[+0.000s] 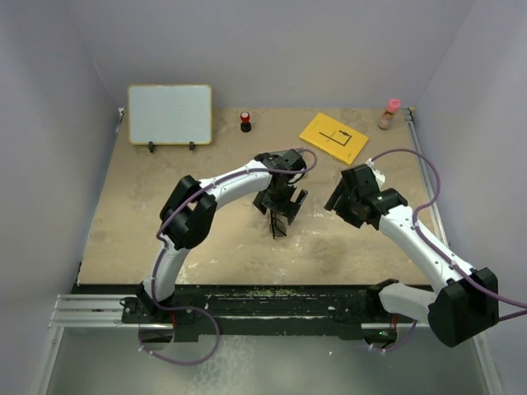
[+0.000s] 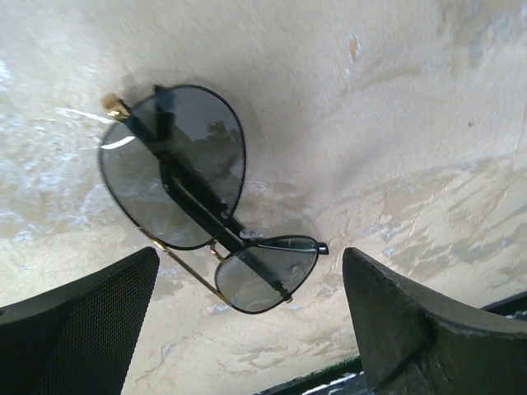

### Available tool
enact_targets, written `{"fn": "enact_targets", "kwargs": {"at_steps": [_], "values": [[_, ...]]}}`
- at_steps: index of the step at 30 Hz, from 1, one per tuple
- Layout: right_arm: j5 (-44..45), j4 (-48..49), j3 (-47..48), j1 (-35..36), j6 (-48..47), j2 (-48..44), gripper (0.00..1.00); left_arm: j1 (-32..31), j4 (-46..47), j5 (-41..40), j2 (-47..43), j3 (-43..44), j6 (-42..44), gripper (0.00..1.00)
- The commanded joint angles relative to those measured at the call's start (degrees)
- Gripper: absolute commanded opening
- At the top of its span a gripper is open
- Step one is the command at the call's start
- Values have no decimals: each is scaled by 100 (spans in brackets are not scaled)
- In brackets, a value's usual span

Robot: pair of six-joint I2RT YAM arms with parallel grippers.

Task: Organize the sunglasses
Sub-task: Pick up the sunglasses from the center of the board.

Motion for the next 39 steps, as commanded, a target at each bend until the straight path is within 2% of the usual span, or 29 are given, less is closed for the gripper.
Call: {"fn": "enact_targets", "kwargs": {"at_steps": [1, 11, 18, 30, 33, 39], "values": [[-39, 150, -104, -29, 108, -70, 66, 67, 74, -469, -286, 224, -551, 96], [-137, 273, -240, -38, 80, 130, 66, 63, 97, -635, -125, 186, -911, 95], [-280, 464, -222, -65, -6, 395, 67, 67, -51, -904, 232, 532, -1000, 79], [-322, 501, -311, -90, 0, 382, 66, -165, -3, -973, 468, 438, -1012, 77], [-305, 502, -346, -97, 26, 341, 66, -239, 10, -1047, 559, 491, -983, 74], [-305, 501, -376, -108, 38, 342, 66, -280, -25, -1089, 727, 641, -925, 60]]}}
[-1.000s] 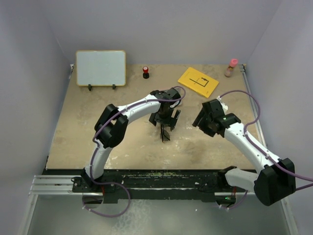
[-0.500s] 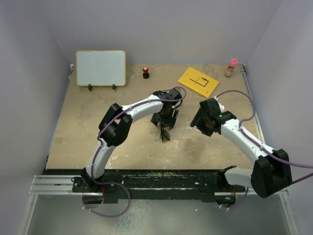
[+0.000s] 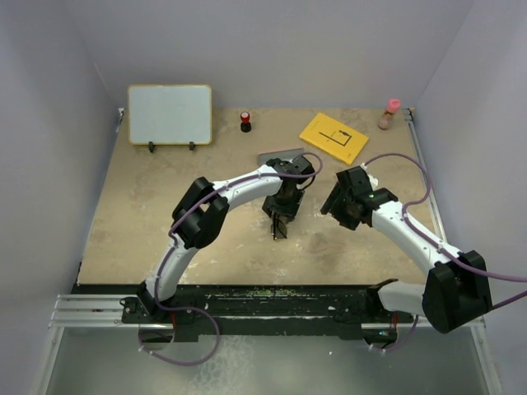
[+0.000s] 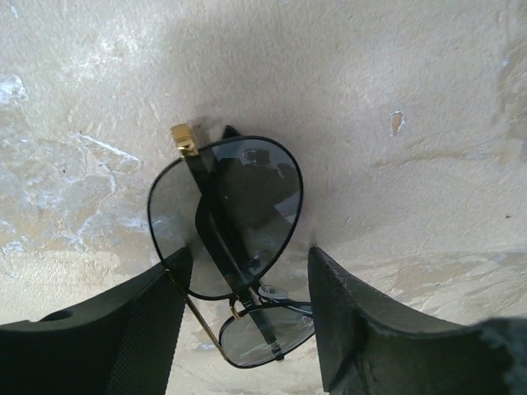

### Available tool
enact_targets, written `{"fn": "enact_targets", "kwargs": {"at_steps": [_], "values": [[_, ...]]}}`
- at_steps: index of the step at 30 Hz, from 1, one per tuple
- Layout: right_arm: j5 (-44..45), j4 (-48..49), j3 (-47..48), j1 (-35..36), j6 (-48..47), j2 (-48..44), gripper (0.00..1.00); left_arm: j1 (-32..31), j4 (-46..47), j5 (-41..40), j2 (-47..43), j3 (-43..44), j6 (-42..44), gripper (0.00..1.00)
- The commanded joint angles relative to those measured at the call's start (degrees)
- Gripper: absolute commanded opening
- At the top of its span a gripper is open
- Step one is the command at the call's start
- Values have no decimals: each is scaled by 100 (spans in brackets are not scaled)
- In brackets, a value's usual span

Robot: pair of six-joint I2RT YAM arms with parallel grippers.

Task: Organize the sunglasses
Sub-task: Pick up the sunglasses from the center of the board.

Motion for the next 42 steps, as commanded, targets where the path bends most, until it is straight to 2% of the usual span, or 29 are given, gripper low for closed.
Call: {"fn": "enact_targets", "kwargs": {"at_steps": [1, 7, 13, 21, 26, 30, 33, 39, 42], "values": [[4, 18, -61, -34, 36, -184, 66, -39, 41, -83, 183, 176, -38, 59], [6, 22, -18, -42, 21, -128, 66, -37, 97, -105, 130, 96, 33, 48], [30, 9, 45, -47, -6, -87, 65, -33, 151, -205, -25, -37, 147, 41], [48, -15, 63, -52, -1, -97, 65, -19, 178, -393, -269, -36, 518, 16], [87, -48, 96, -60, -6, -100, 65, 79, 143, -418, -385, 20, 770, 14], [108, -85, 138, -60, -18, -106, 65, 283, 0, -139, -332, 283, 1106, 12], [134, -120, 135, -67, -11, -121, 65, 535, -95, 302, -247, 617, 1610, 8], [175, -162, 117, -69, 23, -170, 64, 879, -544, 1220, -18, 1748, 3192, 4], [180, -126, 170, -78, -29, -108, 64, 881, -221, 1633, -442, 1518, 4414, 4]]}}
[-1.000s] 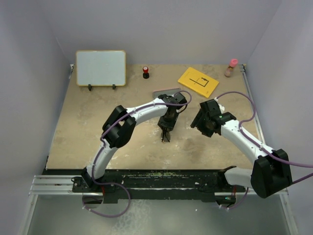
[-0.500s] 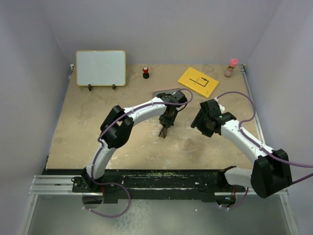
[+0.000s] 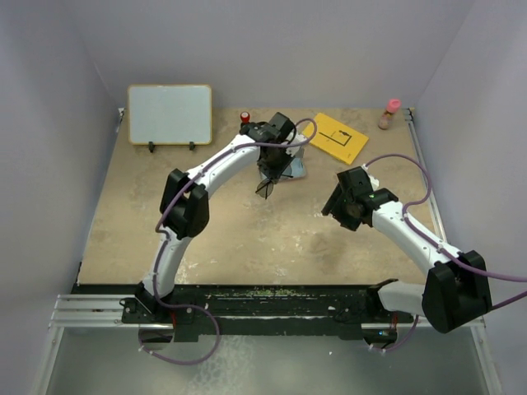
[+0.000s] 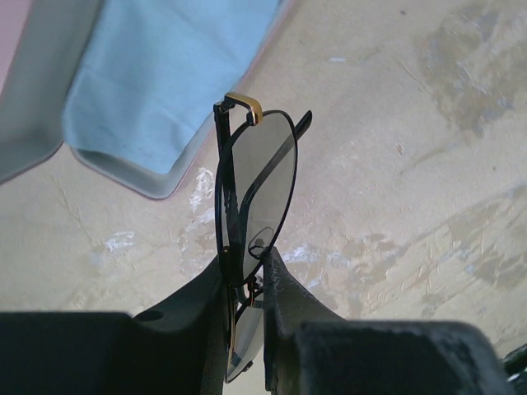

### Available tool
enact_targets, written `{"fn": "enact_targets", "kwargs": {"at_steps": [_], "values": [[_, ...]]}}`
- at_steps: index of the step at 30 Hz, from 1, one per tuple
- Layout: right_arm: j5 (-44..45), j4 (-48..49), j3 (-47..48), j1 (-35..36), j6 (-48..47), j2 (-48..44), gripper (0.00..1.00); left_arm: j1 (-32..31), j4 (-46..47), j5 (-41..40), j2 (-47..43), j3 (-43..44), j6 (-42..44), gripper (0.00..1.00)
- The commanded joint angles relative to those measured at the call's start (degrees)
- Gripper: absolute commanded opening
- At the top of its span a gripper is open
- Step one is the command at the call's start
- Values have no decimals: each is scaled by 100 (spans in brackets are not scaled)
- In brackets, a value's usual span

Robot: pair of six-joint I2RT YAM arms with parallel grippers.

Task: Organize the sunglasses
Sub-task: Pick up the sunglasses from the center of the board, then place the sunglasses in the sunglasses case.

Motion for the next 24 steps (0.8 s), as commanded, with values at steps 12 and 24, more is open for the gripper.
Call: {"fn": "enact_targets", "kwargs": {"at_steps": [12, 24], "values": [[175, -102, 359, -45, -121, 175, 67, 451, -54, 1589, 537, 1387, 4499, 4], [199, -100, 454, -71, -119, 326, 67, 571, 587, 2210, 834, 1515, 5209, 4]]}}
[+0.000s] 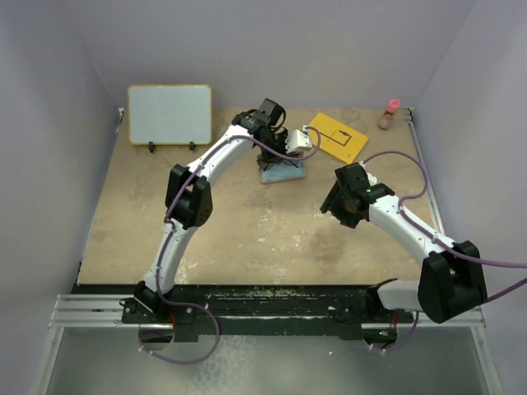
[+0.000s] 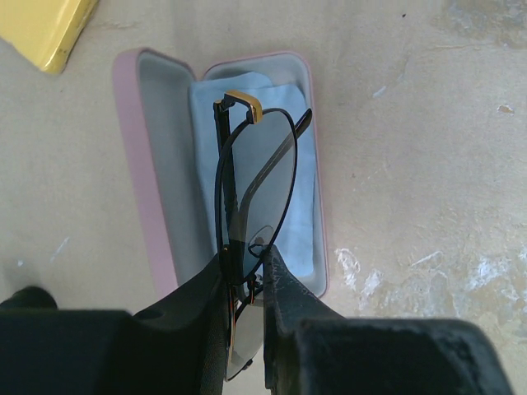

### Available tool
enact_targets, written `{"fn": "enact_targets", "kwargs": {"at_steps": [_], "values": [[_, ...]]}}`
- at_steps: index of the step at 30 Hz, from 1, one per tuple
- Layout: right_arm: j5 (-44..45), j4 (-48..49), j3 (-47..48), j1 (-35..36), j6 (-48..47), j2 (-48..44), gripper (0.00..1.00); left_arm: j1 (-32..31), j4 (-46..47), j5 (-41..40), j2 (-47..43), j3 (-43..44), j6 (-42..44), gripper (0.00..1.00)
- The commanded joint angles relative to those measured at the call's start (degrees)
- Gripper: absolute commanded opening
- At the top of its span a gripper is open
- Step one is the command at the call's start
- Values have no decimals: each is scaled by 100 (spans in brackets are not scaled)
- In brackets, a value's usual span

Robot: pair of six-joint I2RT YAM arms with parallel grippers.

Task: Organize the sunglasses
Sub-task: Place the sunglasses in the sunglasses case.

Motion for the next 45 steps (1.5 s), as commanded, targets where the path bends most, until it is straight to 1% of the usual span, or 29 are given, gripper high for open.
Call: {"fn": "enact_targets", "kwargs": {"at_steps": [1, 13, 20, 28, 39, 45], "values": [[170, -54, 218, -32, -20, -32, 67, -58, 291, 504, 78, 329, 308, 4], [80, 93, 227, -49, -46, 184, 67, -58, 395, 544, 610, 576, 338, 4], [40, 144, 238, -65, -52, 278, 68, -38, 361, 507, 747, 610, 372, 4], [2, 181, 220, -76, -49, 328, 68, 71, 340, 552, 895, 634, -88, 4], [-22, 178, 151, -85, -5, 285, 67, 65, 376, 288, 1161, 727, -87, 4], [-42, 185, 139, -85, 7, 312, 67, 56, 581, 285, 1210, 648, -81, 8]]}}
